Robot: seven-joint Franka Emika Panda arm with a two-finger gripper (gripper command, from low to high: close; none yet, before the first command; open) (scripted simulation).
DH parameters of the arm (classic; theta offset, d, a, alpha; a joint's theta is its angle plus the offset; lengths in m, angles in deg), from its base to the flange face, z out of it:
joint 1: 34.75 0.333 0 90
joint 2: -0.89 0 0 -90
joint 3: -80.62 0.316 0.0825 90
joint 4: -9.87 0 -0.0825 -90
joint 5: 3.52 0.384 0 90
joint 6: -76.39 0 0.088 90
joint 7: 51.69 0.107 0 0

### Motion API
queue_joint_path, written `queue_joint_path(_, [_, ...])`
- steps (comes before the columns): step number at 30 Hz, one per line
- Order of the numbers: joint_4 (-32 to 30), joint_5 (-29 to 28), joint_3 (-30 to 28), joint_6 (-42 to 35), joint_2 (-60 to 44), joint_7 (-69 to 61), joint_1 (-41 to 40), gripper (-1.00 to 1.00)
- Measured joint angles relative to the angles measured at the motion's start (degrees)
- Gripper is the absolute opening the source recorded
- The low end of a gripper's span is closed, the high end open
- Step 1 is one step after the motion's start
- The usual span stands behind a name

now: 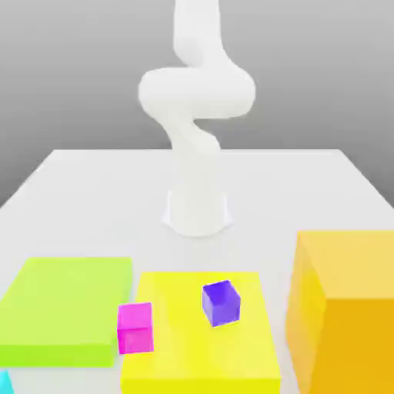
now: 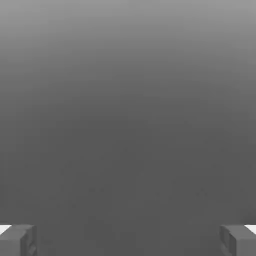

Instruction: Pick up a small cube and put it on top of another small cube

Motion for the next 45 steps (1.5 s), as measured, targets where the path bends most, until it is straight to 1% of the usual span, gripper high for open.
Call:
queue_joint_path(9, [3.7, -3.3, 1.3, 3.4, -19.1, 15.7, -8.8, 0.00])
queue_joint_path(14, [5.8, -4.9, 0.5, 5.3, -29.5, 24.1, -12.1, 0.00])
queue_joint_path(19, [7.8, -5.1, -1.2, 7.2, -39.8, 31.6, -15.4, 0.00])
queue_joint_path(25, [10.1, -3.0, -3.1, 9.7, -52.1, 39.0, -18.2, 0.00])
queue_joint_path(32, [12.9, 3.2, -5.2, 12.4, -66.4, 45.1, -21.7, 0.00])
queue_joint_path(36, [14.8, 4.9, -4.6, 17.3, -74.7, 45.8, -23.0, 0.00])
queue_joint_path(37, [15.2, 5.1, -4.4, 18.6, -76.4, 45.7, -23.2, -1.00])
queue_joint_path(43, [15.4, 5.3, -4.3, 19.3, -77.3, 45.7, -23.3, -1.00])
queue_joint_path(45, [14.9, 5.2, -4.5, 17.8, -75.3, 45.8, -23.1, -1.00])
